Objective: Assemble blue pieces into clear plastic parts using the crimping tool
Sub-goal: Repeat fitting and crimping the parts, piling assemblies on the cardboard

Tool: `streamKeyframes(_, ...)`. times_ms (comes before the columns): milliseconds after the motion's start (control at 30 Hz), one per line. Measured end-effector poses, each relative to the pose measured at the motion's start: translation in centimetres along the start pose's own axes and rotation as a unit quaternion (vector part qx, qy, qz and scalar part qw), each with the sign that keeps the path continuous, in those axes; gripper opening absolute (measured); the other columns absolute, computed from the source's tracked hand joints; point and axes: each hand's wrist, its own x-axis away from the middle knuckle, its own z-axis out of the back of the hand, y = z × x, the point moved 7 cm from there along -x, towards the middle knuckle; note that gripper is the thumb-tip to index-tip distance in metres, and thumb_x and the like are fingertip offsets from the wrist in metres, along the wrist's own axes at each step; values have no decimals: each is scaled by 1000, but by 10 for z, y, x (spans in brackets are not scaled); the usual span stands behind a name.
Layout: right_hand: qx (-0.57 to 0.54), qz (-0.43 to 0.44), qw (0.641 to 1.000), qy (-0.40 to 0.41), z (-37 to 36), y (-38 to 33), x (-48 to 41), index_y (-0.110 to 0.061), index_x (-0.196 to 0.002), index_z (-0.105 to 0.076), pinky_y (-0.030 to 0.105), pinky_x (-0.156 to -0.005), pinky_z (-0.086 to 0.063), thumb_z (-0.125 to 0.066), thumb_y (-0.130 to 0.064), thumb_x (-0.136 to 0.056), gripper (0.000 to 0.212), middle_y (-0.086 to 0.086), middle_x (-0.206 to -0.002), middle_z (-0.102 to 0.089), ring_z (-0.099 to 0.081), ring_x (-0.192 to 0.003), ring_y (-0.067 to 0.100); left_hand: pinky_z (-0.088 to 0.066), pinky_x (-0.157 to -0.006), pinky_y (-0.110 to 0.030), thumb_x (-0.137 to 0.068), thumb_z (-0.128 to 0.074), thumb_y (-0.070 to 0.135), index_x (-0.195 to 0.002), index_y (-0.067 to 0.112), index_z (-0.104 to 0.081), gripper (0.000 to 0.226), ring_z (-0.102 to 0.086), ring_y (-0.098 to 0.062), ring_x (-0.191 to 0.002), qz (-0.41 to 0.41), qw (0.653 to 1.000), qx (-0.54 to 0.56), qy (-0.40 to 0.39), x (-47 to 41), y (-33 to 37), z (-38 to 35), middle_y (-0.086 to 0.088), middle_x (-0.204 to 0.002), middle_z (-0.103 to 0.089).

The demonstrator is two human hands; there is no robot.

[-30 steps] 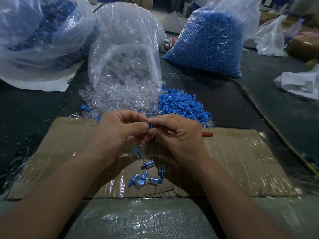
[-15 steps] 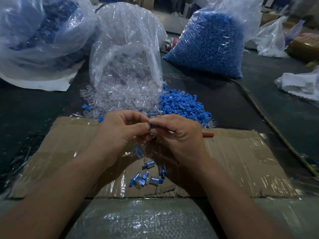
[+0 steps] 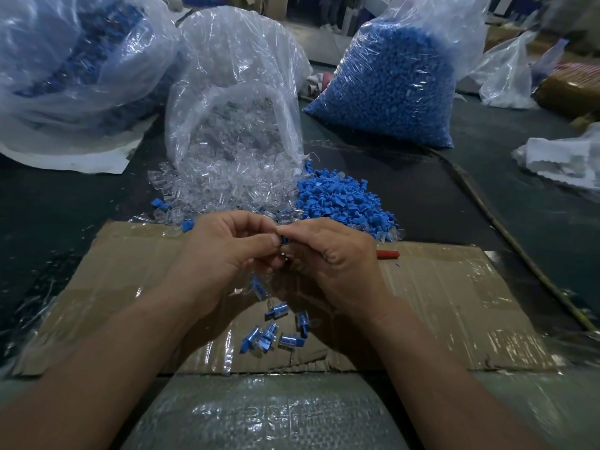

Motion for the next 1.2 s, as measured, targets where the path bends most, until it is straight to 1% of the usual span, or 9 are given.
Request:
streamKeyframes(233, 8, -25, 999, -17, 0, 1, -2, -2, -97, -70, 17, -79, -50, -69, -6, -76, 22, 9, -90, -71, -64, -83, 11, -51, -48, -18, -56, -66, 9, -63, 12, -66, 8, -63, -14, -49, -4, 1000, -4, 9, 0, -1, 3, -8, -58, -67)
streamKeyframes(333, 4, -150, 987, -55, 8, 21, -3, -11, -107, -67, 12, -78, -47, -73, -21, -75, 34, -10, -91, -65, -59, -82, -3, -52, -47, -20, -56, -66, 9, -65, 9, -65, 10, -63, -15, -50, 1, 1000, 9, 19, -1, -1, 6, -8, -57, -66)
streamKeyframes(433, 23, -259, 962, -87, 28, 48, 4, -20, -103, -69, 0, -71, -40, -76, -28, -71, 33, -28, -82, -56, -54, -79, -15, -51, -45, -20, -56, -65, 9, -60, 11, -68, 6, -64, -15, -51, 10, 999, 25, 25, -2, -2, 10, -8, -57, -66)
streamKeyframes(600, 99, -344, 904, -236, 33, 67, 19, -33, -104, -63, 8, -62, -32, -78, -43, -63, 45, -27, -85, -50, -47, -78, -11, -53, -46, -21, -57, -65, 9, -57, 15, -70, 8, -65, -15, -53, 12, 999, 28, 32, -4, -2, 13, -7, -59, -67)
streamKeyframes(700, 133, -330, 867, -350, 18, 63, 28, -34, -122, -50, 21, -77, -38, -79, -50, -59, 71, -22, -98, -45, -46, -93, 0, -52, -47, -19, -58, -65, 10, -59, 18, -71, 9, -66, -15, -55, 6, 999, 16, 33, -5, -2, 15, -7, -60, -68)
streamKeyframes(800, 181, -304, 858, -372, 12, 60, 26, -34, -129, -41, 30, -89, -38, -80, -52, -56, 85, -14, -112, -42, -39, -105, 7, -53, -48, -20, -58, -65, 10, -62, 13, -69, 6, -66, -16, -55, 4, 999, 19, 35, -5, -2, 15, -7, -61, -68)
streamKeyframes(967, 186, -301, 867, -351, 13, 56, 22, -32, -117, -49, 32, -83, -43, -76, -43, -64, 60, -11, -104, -46, -45, -97, 10, -54, -50, -20, -60, -62, 9, -75, 4, -63, 16, -67, -15, -57, 1, 999, 18, 34, -3, 0, 14, -7, -62, -68)
streamKeyframes(1100, 231, -290, 868, -330, 10, 52, 19, -27, -105, -53, 35, -78, -45, -66, -36, -71, 38, -5, -99, -51, -48, -90, 14, -54, -52, -18, -74, -58, -2, -80, 4, -60, 8, -67, -12, -58, -7, 999, 3, 44, -3, 2, 17, -4, -62, -68)
streamKeyframes(1200, 241, -275, 878, -310, 7, 52, 18, -26, -100, -53, 30, -68, -42, -59, -24, -79, 22, -4, -96, -54, -49, -84, 13, -53, -51, -17, -78, -55, -2, -80, 4, -59, 8, -67, -12, -58, -15, 998, 4, 53, -3, 2, 19, -4, -62, -68)
